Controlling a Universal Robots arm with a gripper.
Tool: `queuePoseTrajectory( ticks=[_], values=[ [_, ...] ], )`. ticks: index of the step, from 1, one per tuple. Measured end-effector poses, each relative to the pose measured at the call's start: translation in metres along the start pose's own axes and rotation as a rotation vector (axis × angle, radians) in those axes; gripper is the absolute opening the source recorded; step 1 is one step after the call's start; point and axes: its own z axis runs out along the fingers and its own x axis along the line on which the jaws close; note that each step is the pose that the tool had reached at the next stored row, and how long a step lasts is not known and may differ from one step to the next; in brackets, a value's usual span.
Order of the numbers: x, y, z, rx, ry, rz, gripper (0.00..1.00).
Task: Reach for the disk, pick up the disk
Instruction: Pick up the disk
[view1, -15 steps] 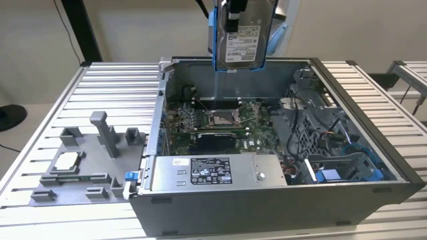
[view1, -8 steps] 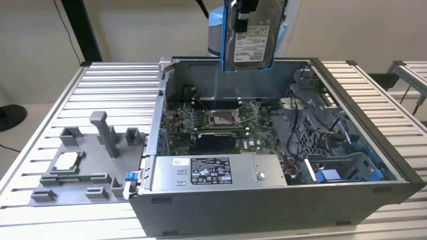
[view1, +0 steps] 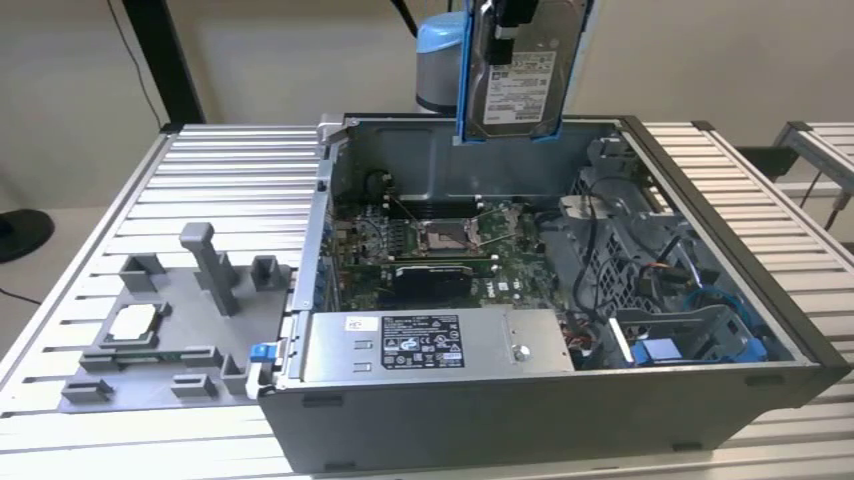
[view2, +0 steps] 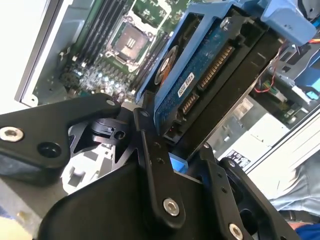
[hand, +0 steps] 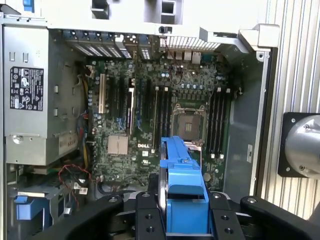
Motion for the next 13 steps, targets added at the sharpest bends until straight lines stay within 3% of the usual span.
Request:
queuePoseTrajectory(
  ticks=[13],
  values=[
    [0.0009,-0.0284,0.0004,0.0026,0.0002,0.0,0.0]
  ],
)
